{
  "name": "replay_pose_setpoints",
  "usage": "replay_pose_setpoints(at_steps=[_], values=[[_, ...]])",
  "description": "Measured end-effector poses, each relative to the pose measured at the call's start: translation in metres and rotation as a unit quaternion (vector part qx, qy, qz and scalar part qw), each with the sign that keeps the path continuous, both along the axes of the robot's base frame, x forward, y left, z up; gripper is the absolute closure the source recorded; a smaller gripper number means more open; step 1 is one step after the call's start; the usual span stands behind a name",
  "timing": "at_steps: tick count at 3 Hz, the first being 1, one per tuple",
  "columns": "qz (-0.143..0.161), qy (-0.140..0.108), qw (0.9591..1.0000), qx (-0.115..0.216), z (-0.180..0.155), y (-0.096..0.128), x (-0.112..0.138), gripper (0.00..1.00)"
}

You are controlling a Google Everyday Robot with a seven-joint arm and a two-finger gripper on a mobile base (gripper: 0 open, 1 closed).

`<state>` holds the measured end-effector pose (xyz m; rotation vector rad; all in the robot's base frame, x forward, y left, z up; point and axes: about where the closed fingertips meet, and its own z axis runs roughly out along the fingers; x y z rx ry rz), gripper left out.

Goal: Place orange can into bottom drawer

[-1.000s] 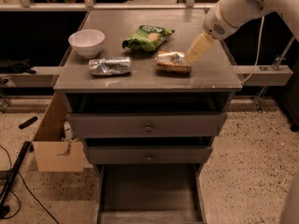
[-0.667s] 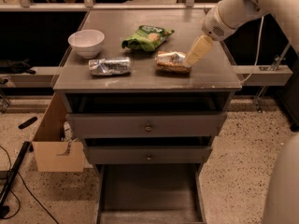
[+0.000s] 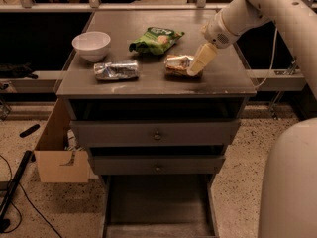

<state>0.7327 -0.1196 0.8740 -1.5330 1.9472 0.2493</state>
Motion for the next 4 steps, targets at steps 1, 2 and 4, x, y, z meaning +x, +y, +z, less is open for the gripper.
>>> replay_pose_setpoints(at_steps=[1,2,4], values=[[0.02,0.009,0.9997,0.007,-0.006,0.018,0.004,0.0],[0.033,0.016,0.9992,0.014,-0.014,0.025,-0.002,0.0],[0.031,0.03,0.9987,0.028,-0.034,0.017,-0.013,0.0]])
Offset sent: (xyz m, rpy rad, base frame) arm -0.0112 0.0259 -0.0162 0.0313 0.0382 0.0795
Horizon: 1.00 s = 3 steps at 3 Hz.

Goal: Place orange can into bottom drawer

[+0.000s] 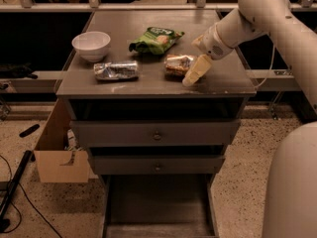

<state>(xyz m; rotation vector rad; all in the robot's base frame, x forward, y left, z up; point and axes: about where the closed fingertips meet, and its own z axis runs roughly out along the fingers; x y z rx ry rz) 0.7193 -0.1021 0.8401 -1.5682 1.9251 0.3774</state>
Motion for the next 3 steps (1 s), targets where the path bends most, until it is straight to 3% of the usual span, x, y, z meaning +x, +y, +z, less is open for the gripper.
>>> replay_pose_setpoints(at_steps=[1,3], values=[[-0.001,0.001,1.0,0.001,-0.0015,-0.0008,-0.0006,0.14],[-0.001,0.001,1.0,0.001,-0.0016,-0.0008,-0.0006,0.6]])
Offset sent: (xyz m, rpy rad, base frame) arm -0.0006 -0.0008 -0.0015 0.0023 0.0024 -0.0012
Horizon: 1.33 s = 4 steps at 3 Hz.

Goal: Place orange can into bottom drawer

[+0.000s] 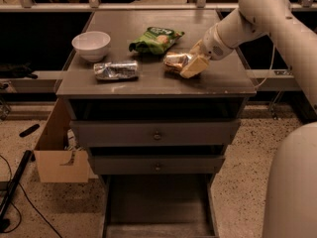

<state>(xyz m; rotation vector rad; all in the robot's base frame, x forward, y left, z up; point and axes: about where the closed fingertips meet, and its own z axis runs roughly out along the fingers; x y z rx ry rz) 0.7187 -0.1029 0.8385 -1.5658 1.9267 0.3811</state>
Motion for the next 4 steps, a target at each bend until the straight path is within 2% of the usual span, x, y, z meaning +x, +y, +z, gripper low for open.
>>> replay_pose_setpoints(at_steps=[1,2,3,4], values=[[0.0,0.0,1.0,0.0,0.0,0.0,0.0,0.84],[0.001,0.002,1.0,-0.003,0.001,0.002,0.001,1.0],[-0.009,-0.001,0.9999,-0.01,0.026,-0.002,-0.001,1.0],[-0.021,-0.006,0.9996,-0.017,0.061,-0.012,-0.013,1.0]])
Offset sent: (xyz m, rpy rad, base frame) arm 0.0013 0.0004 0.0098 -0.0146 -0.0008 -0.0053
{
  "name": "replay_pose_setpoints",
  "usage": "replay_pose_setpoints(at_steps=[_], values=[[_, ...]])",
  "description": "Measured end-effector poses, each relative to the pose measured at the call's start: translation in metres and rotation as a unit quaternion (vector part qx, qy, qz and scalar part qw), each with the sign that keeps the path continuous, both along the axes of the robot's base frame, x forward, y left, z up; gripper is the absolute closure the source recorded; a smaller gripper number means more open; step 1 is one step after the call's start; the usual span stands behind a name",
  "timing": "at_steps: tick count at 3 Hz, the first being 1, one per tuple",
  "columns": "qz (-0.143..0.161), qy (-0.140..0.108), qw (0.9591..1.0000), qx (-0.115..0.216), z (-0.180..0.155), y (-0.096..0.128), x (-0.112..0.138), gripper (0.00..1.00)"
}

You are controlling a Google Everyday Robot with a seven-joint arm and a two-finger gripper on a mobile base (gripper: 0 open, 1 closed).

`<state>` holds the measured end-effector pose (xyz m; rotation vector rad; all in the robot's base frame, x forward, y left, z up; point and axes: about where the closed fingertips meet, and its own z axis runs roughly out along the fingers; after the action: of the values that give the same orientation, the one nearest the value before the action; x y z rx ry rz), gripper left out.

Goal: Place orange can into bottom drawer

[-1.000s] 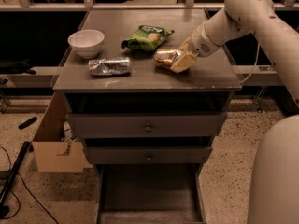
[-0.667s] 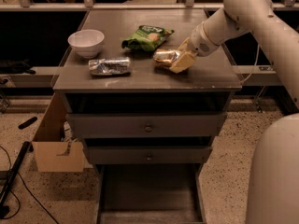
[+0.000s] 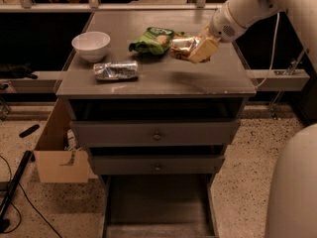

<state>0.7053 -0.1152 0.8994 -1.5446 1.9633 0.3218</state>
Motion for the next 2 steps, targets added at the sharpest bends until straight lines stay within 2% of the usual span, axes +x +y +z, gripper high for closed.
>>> replay_pose_setpoints(at_steps=[1,2], values=[[-0.018,-0.026,0.9994,0.012,0.044,-0.021,-0.039,1.0],[-0.035,-0.025,0.9986,0.031,0.042,-0.033,-0.088,1.0]])
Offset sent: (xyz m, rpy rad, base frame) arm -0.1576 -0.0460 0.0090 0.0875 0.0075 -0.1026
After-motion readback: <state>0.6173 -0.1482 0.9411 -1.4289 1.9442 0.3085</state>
